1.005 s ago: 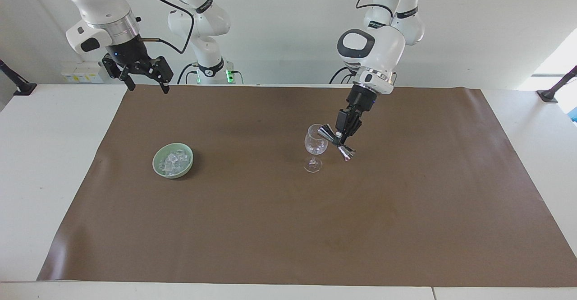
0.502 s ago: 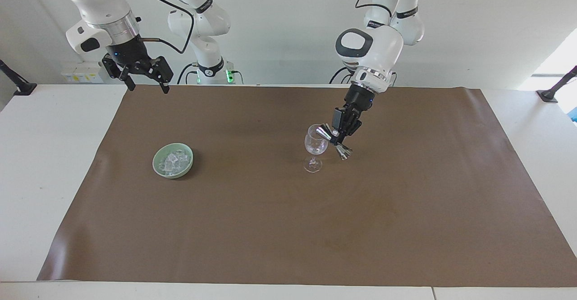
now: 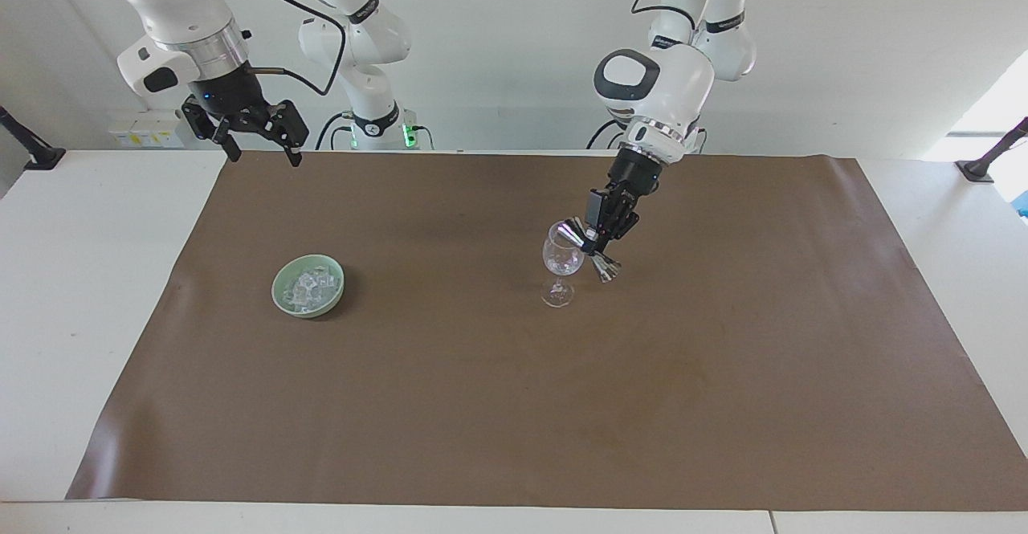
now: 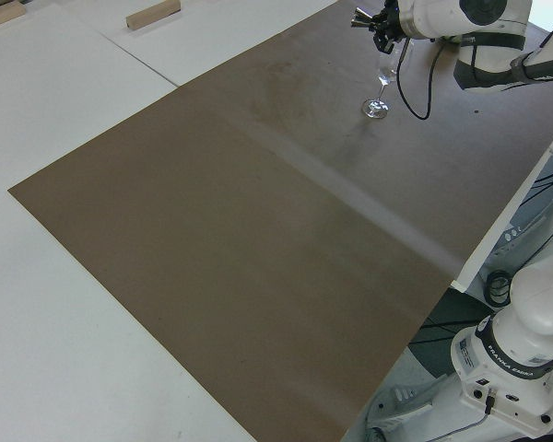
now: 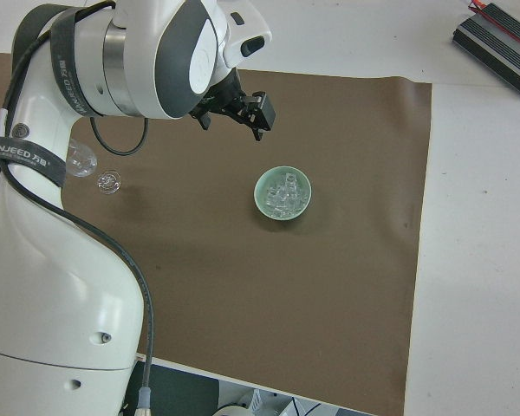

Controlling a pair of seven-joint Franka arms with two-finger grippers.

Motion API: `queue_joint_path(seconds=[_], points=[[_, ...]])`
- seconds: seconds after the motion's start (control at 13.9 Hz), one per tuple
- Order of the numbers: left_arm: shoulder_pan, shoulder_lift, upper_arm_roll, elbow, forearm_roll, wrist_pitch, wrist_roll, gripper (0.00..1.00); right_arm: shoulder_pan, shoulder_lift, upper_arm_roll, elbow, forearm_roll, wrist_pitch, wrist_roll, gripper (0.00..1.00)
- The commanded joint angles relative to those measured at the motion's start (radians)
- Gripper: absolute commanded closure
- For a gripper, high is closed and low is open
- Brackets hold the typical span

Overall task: Pour wine and add ice with both arms
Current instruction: 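Tilt the jigger with the left gripper to pour into the glass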

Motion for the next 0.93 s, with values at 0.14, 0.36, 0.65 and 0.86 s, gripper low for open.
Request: queue_joint_path(seconds=[0.14, 0.36, 0.65, 0.86], points=[[0.020, -0.010, 0.011, 0.009, -0.006, -0.056, -0.049, 1.00, -0.003, -0.014, 0.004, -0.007, -0.006, -0.012, -0.022, 0.00], [0.063, -0.026, 0.011, 0.007, -0.006, -0.156, -0.162, 1.00, -0.003, -0.014, 0.004, -0.007, -0.006, -0.012, -0.020, 0.00], [0.092, -0.039, 0.019, 0.006, -0.006, -0.247, -0.289, 1.00, -0.003, -0.014, 0.004, -0.007, -0.006, -0.012, -0.022, 0.00], [0.125, -0.052, 0.020, 0.001, -0.006, -0.323, -0.440, 1.00, -0.003, -0.014, 0.004, -0.007, -0.006, -0.012, -0.022, 0.00]])
